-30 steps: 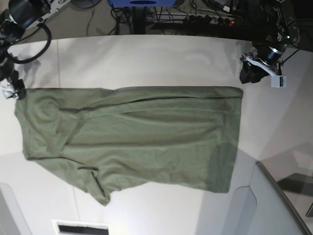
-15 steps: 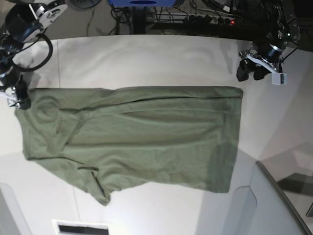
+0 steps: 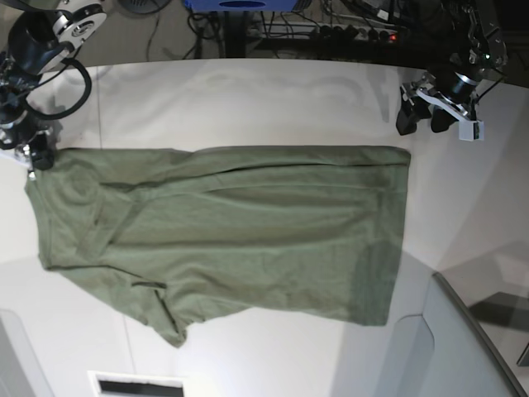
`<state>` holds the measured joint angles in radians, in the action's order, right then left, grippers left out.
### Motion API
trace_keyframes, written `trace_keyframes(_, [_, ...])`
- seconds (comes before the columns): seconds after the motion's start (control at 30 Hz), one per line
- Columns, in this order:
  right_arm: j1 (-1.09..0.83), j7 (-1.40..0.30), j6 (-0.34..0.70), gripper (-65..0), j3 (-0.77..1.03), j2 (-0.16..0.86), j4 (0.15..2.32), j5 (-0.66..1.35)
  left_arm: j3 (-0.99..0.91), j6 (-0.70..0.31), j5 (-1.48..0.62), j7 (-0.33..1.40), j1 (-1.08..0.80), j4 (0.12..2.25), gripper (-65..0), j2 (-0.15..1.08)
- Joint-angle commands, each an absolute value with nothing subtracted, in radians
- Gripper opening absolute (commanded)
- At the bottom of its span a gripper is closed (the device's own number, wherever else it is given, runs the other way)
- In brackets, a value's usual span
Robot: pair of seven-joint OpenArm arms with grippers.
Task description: Layout the t-shirt on the table in an organized manner, then fold the t-shirt properly
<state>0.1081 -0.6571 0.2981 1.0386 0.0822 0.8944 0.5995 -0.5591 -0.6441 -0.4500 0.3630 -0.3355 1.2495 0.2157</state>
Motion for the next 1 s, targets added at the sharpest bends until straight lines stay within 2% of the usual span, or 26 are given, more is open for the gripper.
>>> trace_keyframes(0.0, [0.110, -0.696, 0.274, -64.2, 1.033, 0.082, 0.889, 0.553, -0.559, -0.651, -0.467, 0.346, -0.325, 1.262, -13.8, 0.223])
trace_keyframes(0.33, [0.110, -0.699, 0.274, -64.2, 1.033, 0.082, 0.889, 0.555, -0.559, -0.651, -0.467, 0.346, -0.202, 1.096, -14.2, 0.214])
trace_keyframes(0.53, [0.105, -0.699, 0.274, -64.2, 1.033, 0.082, 0.889, 0.555, -0.561, -0.651, -0.469, 0.346, -0.216, 1.171, -14.6, 0.206])
trace_keyframes(0.6, [0.105, -0.699, 0.274, -64.2, 1.033, 0.082, 0.889, 0.555, -0.565, -0.651, -0.469, 0.346, -0.216, 1.184, -19.6, 0.206])
trace_keyframes(0.7, [0.105, -0.700, 0.274, -64.1, 1.033, 0.082, 0.889, 0.555, -0.565, -0.651, -0.469, 0.380, -0.243, 1.262, -34.1, 0.205])
trace_keyframes(0.8, [0.105, -0.700, 0.274, -64.1, 1.032, 0.082, 0.889, 0.555, -0.565, -0.650, -0.469, 0.443, -0.259, 1.372, -62.2, 0.179])
trace_keyframes(0.83, [0.105, -0.700, 0.274, -64.1, 1.032, 0.082, 0.889, 0.555, -0.567, -0.647, -0.469, 0.452, -0.259, 1.392, -65.0, 0.171])
trace_keyframes(0.97, [0.105, -0.700, 0.274, -64.1, 1.032, 0.082, 0.889, 0.555, -0.558, -0.644, -0.463, 0.460, -0.228, 1.386, -65.0, 0.162])
